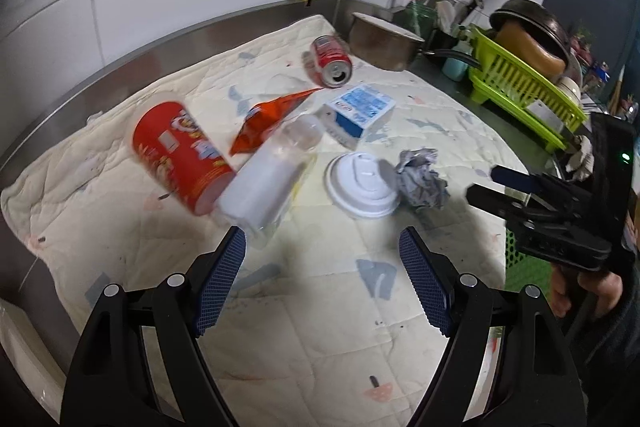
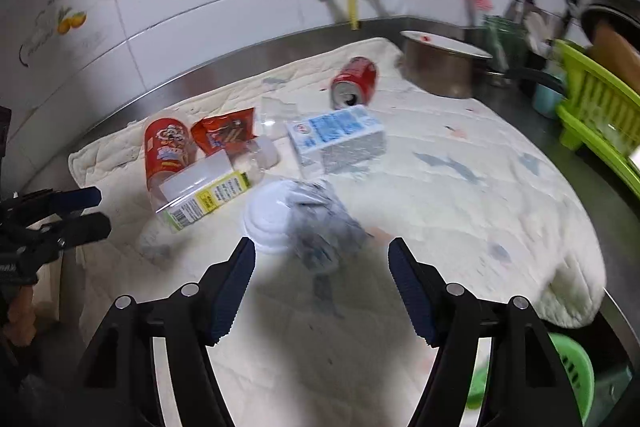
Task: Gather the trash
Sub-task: 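Grasp the crumpled foil with the right gripper while the left gripper grasps the white lid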
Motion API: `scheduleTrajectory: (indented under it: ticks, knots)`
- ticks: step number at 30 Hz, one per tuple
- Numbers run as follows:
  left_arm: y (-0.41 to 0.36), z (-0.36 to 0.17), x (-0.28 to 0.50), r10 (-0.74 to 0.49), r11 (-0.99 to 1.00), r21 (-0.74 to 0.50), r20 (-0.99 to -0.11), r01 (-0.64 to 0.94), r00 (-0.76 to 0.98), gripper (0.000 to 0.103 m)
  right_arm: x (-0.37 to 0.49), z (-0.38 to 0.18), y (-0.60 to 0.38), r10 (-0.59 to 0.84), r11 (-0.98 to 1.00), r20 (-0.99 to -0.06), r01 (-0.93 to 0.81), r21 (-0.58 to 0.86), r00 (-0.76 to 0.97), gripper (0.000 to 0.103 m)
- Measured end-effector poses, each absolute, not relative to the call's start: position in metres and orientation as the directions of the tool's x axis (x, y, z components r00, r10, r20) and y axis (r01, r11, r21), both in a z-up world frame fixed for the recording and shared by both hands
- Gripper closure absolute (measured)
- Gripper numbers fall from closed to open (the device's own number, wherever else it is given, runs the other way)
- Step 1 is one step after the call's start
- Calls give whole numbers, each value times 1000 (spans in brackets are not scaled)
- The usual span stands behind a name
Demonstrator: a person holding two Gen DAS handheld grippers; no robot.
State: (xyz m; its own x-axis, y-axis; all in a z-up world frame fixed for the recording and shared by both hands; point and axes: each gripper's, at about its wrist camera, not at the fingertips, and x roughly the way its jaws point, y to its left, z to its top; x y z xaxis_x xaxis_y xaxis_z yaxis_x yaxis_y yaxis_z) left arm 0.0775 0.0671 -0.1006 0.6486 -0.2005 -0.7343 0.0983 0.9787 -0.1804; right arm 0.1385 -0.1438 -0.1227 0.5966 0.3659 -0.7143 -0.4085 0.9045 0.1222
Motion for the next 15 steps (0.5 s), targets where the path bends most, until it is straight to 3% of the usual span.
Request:
scheduleTrajectory:
  ticks: [10,15]
  knots:
    - [82,-107,76,-184,980,-189,-741,62,645,25,181,-153,-102,347,882,-761,-468,65,548,46]
    - [77,-109,79,-196,978,-193,-746,76,637,25,191,-166,-99,310,892,-779,-450,40,546,62]
